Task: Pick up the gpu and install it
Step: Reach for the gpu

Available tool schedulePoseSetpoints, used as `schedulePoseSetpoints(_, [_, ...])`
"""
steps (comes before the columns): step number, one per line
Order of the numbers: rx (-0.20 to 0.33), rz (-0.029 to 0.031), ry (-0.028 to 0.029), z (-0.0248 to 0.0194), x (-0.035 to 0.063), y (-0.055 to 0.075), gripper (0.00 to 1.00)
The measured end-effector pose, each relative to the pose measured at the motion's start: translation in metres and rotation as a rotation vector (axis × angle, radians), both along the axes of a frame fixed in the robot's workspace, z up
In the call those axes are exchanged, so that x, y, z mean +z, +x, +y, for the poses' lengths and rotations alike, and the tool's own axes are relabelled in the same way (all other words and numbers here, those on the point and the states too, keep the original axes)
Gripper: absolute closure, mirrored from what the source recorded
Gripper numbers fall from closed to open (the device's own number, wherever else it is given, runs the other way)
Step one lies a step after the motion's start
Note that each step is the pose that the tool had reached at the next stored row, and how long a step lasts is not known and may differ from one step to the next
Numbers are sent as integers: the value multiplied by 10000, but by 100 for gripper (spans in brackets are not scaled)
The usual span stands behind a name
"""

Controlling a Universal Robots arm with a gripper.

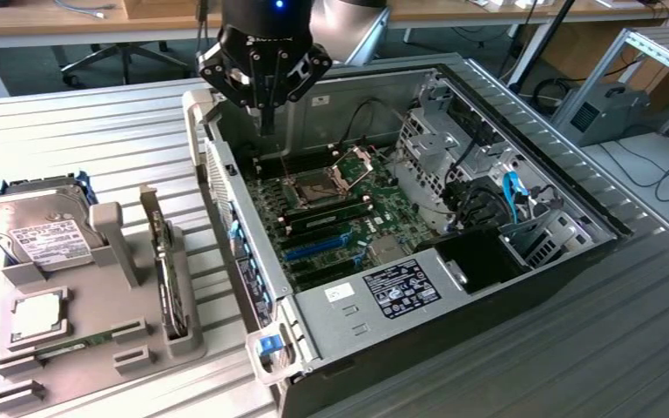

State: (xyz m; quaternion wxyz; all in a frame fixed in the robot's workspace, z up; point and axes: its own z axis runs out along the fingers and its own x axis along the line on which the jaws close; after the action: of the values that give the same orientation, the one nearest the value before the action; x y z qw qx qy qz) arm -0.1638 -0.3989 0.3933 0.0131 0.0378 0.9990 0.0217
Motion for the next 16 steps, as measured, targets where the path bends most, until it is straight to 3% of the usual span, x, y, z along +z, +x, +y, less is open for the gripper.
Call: schedulePoseSetpoints(16, [-1, -1, 0, 0, 0, -49, 89])
